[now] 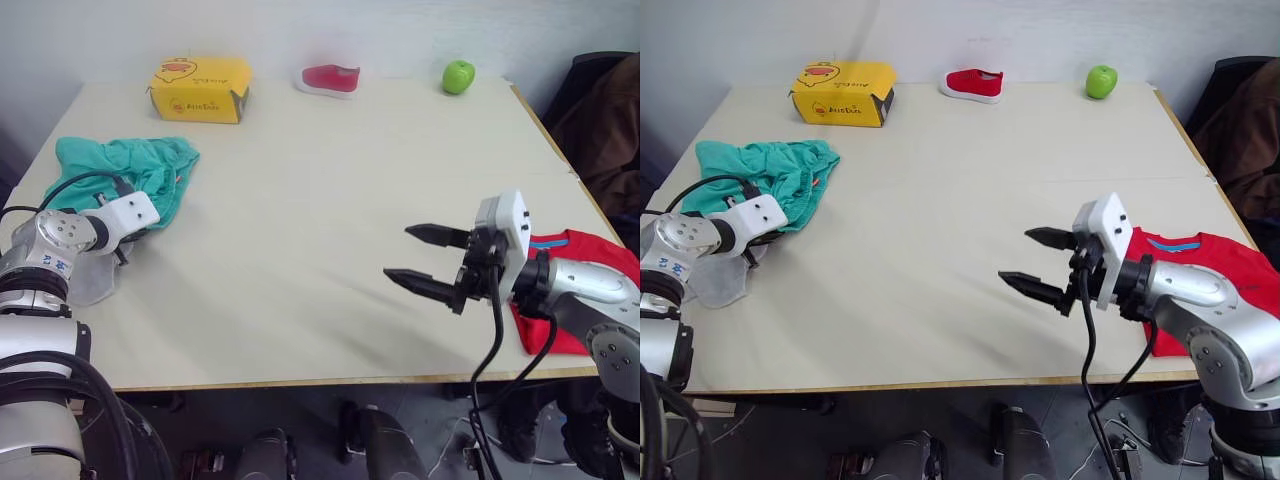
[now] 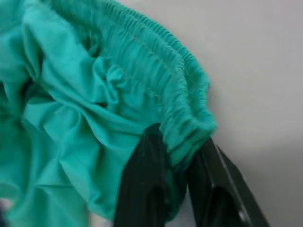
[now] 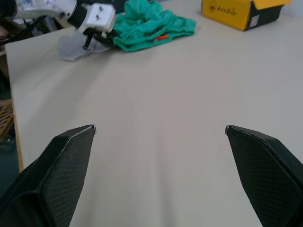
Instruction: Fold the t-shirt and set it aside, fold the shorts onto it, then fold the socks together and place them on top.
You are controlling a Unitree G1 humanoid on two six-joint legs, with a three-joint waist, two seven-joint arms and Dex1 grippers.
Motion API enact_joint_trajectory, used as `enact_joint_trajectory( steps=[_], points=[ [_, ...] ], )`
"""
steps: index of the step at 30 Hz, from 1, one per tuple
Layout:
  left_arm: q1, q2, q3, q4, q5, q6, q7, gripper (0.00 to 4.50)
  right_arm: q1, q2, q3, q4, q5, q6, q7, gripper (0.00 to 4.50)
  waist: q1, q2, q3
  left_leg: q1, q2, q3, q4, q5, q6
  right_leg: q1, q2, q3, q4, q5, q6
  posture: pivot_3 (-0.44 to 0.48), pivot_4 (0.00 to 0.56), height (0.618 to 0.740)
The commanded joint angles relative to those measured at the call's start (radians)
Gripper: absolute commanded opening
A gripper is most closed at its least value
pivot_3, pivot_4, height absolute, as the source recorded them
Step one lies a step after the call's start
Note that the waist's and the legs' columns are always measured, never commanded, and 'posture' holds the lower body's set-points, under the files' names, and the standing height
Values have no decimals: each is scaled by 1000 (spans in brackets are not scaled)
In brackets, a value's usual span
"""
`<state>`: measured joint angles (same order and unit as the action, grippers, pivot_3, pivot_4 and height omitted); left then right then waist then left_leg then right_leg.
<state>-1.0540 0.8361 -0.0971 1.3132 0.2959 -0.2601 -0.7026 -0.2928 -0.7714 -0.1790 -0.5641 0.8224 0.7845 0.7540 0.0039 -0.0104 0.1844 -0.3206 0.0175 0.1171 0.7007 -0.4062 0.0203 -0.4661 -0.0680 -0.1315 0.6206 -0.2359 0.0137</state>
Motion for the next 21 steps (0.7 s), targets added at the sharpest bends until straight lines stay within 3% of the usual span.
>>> enact_joint_trajectory(
  steps=[1,5,9,12,16,21],
  points=[
    [-36,-43,76,-64,-119,45,-142,47,-5,-24,-15,-40,6,-14,10,4500,2,-1,-1,0,-1,0,0,0,0,0,0,0,0,0,0,0,150,740],
    [-24,-124,98,-221,-205,103,-293,47,-5,-31,-5,-29,-10,-14,7,4500,7,-3,0,0,-1,0,1,0,0,0,-1,0,0,0,0,0,150,740],
    [133,-269,37,-730,-345,333,-444,47,-19,-33,11,-25,-11,-12,17,4500,9,-3,0,0,-1,-1,1,0,0,0,-1,0,0,0,0,0,150,740],
    [224,-376,-38,-1001,-384,490,-433,47,-26,-30,29,-21,-19,-13,24,4500,13,-3,0,0,-1,-1,1,0,0,1,-1,1,0,0,0,0,150,740],
    [260,-498,-161,-1200,-386,609,-407,47,-7,-35,47,-25,-34,-17,43,4500,16,-3,0,0,-1,0,3,0,0,2,1,3,1,0,1,0,150,740],
    [253,-581,-296,-1219,-303,642,-342,47,2,-49,46,-26,-39,-16,64,4500,18,-3,0,2,-1,0,3,1,-1,3,1,5,1,0,1,0,150,740]
  ],
)
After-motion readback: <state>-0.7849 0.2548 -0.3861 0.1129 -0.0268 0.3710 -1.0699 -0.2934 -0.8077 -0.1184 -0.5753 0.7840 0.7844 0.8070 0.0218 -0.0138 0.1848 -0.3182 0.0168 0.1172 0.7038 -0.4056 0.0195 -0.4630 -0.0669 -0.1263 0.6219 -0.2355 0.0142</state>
